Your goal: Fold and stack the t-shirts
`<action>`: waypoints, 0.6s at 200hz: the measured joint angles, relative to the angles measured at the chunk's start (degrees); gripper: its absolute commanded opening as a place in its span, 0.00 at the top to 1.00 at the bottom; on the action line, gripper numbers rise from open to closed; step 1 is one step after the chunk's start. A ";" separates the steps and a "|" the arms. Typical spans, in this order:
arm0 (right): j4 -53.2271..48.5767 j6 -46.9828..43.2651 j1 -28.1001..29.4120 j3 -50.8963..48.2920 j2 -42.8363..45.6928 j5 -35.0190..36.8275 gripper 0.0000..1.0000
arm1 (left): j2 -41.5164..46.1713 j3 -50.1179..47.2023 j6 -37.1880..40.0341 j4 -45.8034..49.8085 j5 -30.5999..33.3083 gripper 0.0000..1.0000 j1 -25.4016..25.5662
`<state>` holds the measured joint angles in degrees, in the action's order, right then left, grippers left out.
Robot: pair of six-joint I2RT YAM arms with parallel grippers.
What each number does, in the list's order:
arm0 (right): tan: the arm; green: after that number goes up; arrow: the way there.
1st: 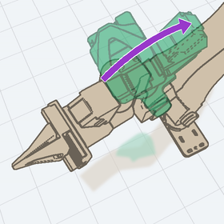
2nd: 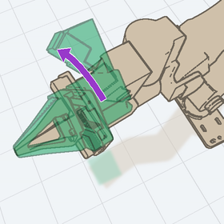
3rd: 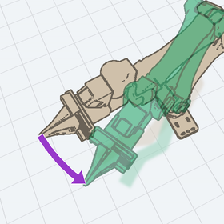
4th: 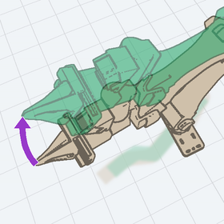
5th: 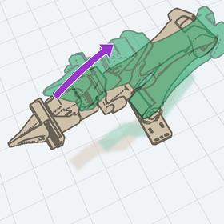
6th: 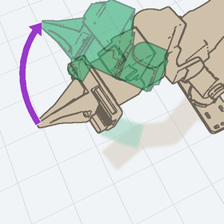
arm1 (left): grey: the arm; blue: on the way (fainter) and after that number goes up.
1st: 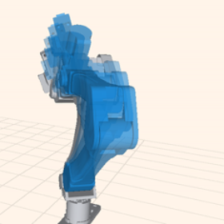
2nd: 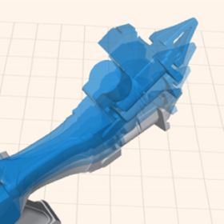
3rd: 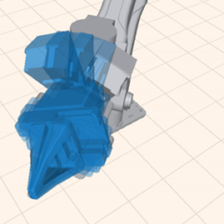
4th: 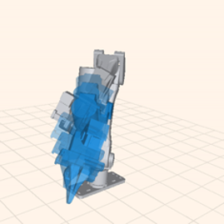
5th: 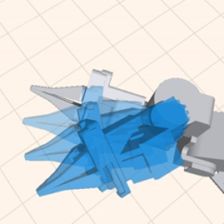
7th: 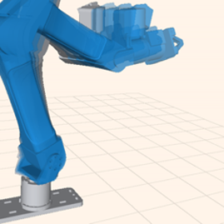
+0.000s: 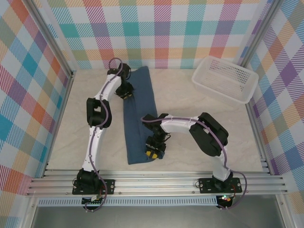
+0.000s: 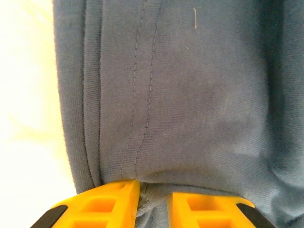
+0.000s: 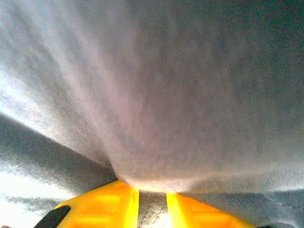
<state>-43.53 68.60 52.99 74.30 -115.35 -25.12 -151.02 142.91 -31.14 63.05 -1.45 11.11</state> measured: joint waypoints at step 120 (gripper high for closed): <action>-8.94 -18.78 -7.50 9.14 12.04 15.41 0.53 | 44.39 -46.36 -1.66 -6.71 7.67 0.54 2.95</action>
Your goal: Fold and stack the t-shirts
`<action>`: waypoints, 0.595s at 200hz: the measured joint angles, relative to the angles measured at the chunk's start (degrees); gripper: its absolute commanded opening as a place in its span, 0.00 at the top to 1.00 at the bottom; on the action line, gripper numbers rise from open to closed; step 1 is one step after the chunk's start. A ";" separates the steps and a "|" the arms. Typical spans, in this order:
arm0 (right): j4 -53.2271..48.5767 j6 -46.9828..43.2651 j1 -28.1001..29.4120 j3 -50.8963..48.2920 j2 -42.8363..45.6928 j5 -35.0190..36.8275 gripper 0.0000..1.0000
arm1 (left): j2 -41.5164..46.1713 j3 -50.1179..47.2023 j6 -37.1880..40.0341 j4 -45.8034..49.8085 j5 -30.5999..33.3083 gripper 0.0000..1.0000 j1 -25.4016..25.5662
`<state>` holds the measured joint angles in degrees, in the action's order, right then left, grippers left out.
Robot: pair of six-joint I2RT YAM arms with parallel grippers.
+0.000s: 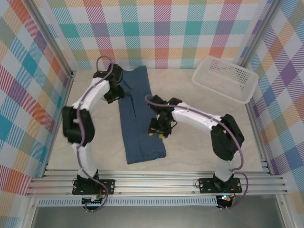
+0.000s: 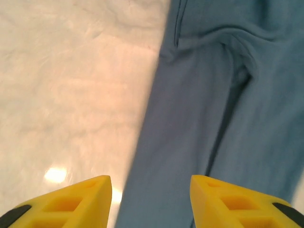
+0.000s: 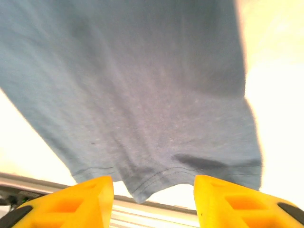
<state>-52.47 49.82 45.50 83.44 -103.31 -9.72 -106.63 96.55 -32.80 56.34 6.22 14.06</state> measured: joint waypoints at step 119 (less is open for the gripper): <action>9.46 -7.15 -8.68 -24.98 3.15 -17.84 0.57 | 38.73 -62.07 -30.91 -15.21 -19.50 0.55 21.38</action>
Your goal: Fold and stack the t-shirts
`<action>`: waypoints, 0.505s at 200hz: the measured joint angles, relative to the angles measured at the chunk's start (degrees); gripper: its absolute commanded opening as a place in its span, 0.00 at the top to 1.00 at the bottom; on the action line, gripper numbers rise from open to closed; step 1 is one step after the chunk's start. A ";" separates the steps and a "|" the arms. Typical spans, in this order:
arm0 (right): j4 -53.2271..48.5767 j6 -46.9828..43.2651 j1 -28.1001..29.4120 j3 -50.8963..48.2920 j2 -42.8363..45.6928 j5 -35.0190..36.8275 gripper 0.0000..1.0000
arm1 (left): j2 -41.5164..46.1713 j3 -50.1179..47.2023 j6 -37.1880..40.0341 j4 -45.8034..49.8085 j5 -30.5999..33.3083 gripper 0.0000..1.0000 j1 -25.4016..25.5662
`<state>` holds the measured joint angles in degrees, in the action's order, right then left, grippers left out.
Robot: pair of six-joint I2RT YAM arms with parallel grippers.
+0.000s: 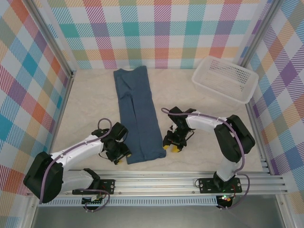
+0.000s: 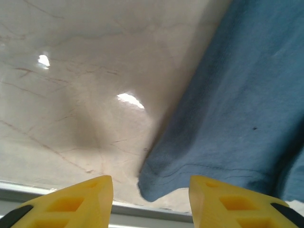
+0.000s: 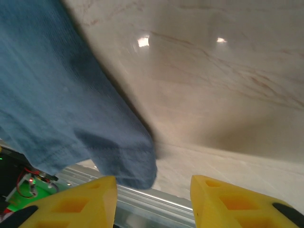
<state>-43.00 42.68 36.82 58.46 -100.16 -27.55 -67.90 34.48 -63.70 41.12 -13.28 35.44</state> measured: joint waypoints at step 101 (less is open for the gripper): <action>4.68 4.57 1.33 -1.64 -3.74 -4.70 0.66 | -4.17 -2.80 -8.98 -4.96 1.25 0.78 4.83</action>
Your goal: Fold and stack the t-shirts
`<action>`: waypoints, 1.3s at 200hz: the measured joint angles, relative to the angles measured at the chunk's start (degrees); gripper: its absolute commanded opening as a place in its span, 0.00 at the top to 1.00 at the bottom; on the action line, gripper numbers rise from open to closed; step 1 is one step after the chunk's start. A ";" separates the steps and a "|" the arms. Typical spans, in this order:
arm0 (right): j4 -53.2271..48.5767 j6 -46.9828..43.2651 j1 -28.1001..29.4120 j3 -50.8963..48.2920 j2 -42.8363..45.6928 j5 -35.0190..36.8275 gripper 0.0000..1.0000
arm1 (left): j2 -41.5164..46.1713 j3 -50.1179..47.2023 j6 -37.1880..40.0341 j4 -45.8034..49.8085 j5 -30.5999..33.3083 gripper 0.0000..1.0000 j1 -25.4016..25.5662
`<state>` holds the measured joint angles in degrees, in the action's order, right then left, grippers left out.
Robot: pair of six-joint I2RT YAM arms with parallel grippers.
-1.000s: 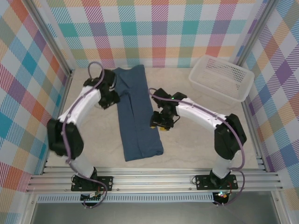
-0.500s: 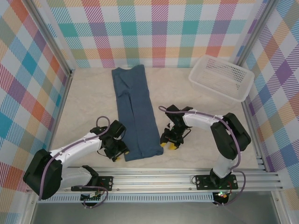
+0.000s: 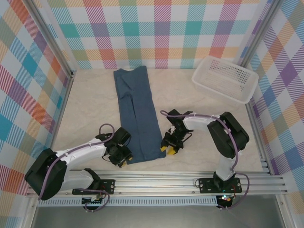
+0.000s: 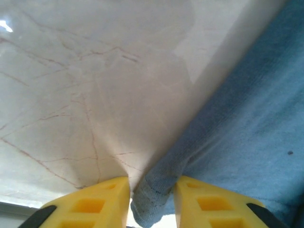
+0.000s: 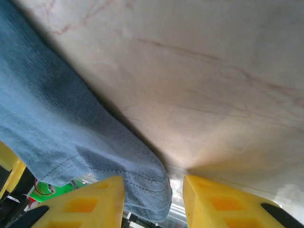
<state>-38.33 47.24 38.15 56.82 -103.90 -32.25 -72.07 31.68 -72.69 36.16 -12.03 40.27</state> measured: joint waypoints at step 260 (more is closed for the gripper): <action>-3.58 2.99 4.50 -1.36 1.31 -0.76 1.00 | 13.33 -4.74 -3.02 -2.40 0.44 1.00 6.49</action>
<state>-41.91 50.24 42.65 55.46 -102.59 -33.01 -58.74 26.94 -75.70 33.76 -11.60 46.76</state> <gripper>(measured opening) 0.044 0.049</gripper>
